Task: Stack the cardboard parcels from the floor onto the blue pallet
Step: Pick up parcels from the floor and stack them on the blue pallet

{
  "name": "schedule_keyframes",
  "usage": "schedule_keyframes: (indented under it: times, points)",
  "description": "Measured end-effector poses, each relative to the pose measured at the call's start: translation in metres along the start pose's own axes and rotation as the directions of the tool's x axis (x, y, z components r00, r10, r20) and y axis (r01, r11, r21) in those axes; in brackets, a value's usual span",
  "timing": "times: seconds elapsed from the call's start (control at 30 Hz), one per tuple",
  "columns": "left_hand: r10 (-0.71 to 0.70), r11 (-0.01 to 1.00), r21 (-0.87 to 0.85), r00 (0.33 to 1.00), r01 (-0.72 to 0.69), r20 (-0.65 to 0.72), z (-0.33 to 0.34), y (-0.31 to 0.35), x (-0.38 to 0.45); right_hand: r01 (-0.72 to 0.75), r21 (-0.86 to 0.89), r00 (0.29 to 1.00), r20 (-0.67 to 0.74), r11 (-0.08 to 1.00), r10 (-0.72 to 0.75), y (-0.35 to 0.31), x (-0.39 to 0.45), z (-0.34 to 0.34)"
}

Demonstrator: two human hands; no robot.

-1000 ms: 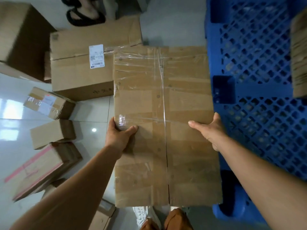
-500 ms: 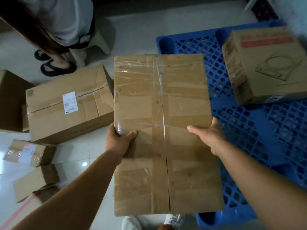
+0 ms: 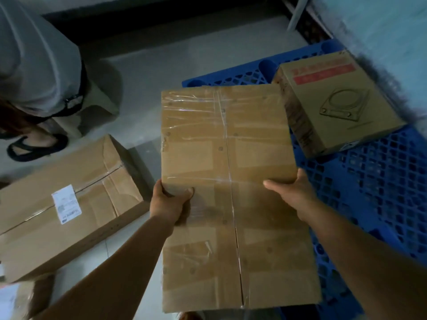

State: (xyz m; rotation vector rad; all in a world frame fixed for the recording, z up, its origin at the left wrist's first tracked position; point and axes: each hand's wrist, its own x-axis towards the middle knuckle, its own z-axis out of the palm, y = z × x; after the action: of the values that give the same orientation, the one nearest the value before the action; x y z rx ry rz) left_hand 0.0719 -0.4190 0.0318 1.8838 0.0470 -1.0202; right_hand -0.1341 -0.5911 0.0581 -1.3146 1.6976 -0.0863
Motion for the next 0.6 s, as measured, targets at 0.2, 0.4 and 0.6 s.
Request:
schedule_keyframes:
  times: [0.2, 0.4, 0.6]
  points:
    - [0.009, 1.000, 0.025, 0.998, -0.010, 0.056, -0.004, 0.050, 0.028, 0.005, 0.072, 0.999, -0.042, 0.997, -0.002, -0.035, 0.010, 0.006]
    - [0.006, 0.998, 0.068, 0.997, -0.011, 0.074, 0.021, 0.079, 0.060, 0.038, 0.129, 0.998, -0.060, 0.991, -0.030, -0.050, 0.049, 0.003]
    - [-0.010, 0.991, 0.133, 0.999, 0.003, 0.049, 0.067, 0.094, 0.095, 0.006, 0.104, 0.998, -0.061, 0.995, 0.001, -0.067, 0.106, -0.011]
